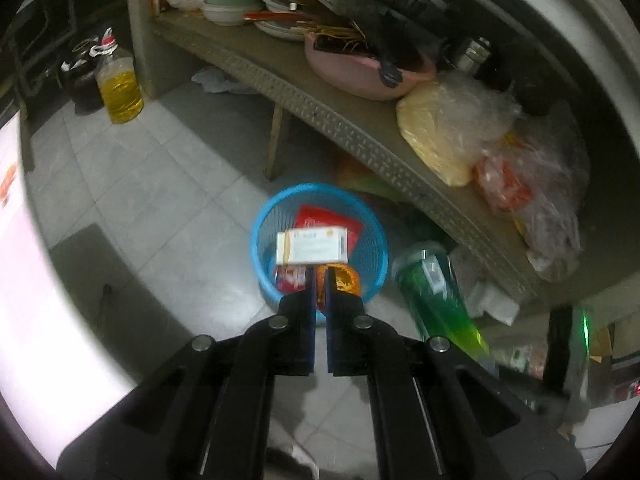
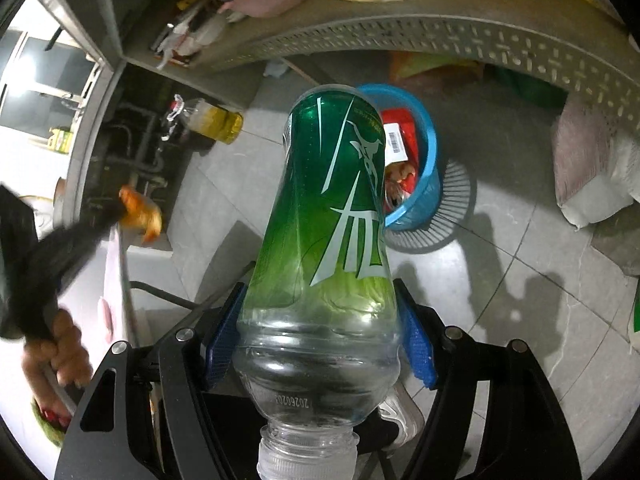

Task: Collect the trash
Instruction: 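Carry peel and green bottle over the blue wastebasket and open both tools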

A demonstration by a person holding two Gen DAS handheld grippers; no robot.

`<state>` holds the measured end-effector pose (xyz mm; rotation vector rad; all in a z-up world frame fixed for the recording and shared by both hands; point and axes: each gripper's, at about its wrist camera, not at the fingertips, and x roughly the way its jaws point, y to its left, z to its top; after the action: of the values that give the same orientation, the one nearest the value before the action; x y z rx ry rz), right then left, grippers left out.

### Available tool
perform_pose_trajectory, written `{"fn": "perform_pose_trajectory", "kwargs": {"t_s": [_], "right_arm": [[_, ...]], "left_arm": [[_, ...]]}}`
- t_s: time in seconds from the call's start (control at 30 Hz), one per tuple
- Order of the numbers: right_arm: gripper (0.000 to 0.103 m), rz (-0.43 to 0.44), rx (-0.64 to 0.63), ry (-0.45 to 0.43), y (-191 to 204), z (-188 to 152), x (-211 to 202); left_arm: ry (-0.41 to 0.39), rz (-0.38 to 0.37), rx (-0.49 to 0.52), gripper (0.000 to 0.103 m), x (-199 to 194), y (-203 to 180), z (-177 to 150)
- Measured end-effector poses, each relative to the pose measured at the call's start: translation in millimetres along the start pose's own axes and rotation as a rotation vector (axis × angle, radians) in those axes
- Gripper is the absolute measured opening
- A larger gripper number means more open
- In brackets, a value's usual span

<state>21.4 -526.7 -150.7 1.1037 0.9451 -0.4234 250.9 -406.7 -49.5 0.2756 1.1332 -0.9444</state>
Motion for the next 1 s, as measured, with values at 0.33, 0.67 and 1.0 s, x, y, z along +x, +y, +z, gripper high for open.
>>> {"fn": "perform_pose_trajectory", "kwargs": {"t_s": [0.33,0.67,1.0], "right_arm": [[0.069,-0.028,-0.022,0.036,-14,26,34],[0.070,-0.183,-0.111,0.088,16,93,150],[0.070,-0.170,-0.060,-0.002,-7,57,117]], "left_arm": [[-0.039,0.012,-0.063,0.041,21,12,27],[-0.158,0.021,-0.042,0.041,-83,36,-38],[-0.258,0.086,-0.053,0.050,-166,67,-128]]}}
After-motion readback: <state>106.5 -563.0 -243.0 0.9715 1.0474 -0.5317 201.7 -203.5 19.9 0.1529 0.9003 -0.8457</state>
